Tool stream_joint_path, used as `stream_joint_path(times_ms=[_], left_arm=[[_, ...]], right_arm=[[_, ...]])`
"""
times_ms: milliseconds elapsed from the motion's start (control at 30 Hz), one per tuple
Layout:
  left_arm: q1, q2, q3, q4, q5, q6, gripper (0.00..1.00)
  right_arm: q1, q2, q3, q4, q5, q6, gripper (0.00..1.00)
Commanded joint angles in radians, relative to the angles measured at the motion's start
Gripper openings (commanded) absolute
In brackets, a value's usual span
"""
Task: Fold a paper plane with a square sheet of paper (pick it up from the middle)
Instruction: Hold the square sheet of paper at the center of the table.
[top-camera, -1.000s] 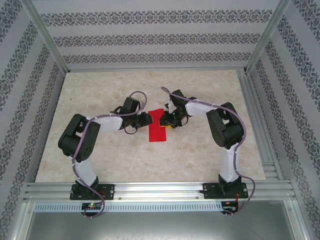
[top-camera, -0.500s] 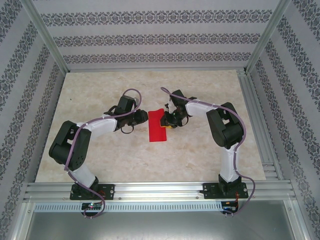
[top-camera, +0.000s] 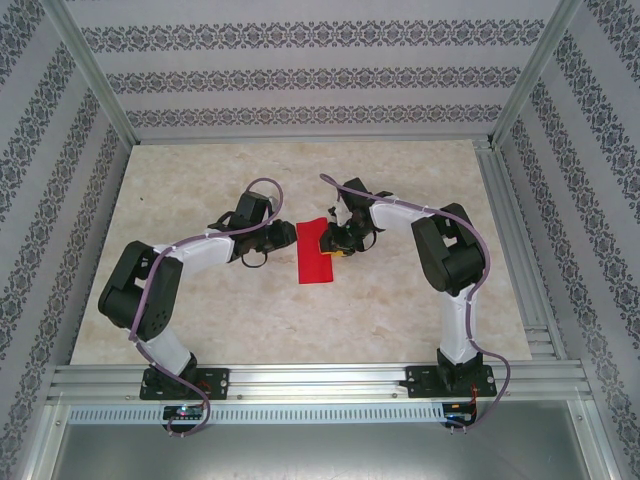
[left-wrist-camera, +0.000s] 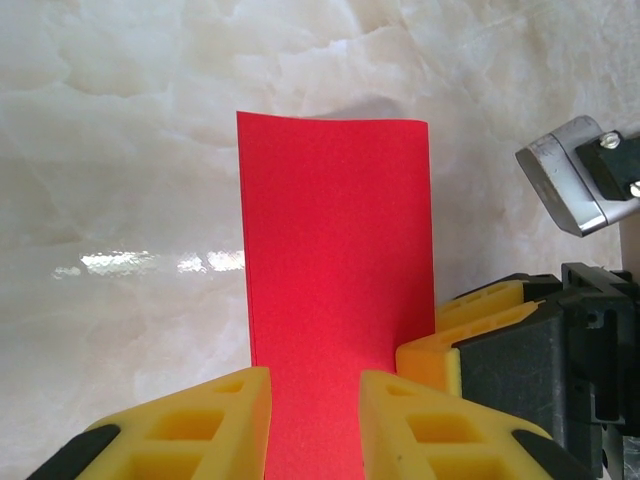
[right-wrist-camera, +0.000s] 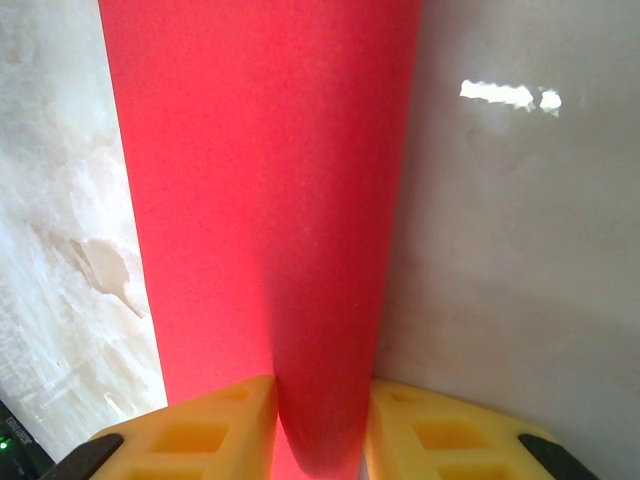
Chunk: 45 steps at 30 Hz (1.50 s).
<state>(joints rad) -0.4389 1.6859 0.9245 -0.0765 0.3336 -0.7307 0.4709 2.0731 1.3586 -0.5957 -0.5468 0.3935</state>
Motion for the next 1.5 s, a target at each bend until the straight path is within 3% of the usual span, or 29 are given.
stream_joint_path(times_ms=[0,833,1467], left_arm=[[0.008,0.025,0.01,0.003,0.042,0.02,0.3],[-0.05,0.147,0.063,0.073,0.148,0.0,0.23],[-0.063,0.211,0.108,0.034,0.131,0.017,0.19]], right_arm=[[-0.007,0.057,-0.003,-0.036,0.105,-0.009,0.3],[0.006,0.088,0.011,-0.058,0.14,0.007,0.31],[0.009,0.099,0.02,-0.074,0.158,-0.019,0.32]])
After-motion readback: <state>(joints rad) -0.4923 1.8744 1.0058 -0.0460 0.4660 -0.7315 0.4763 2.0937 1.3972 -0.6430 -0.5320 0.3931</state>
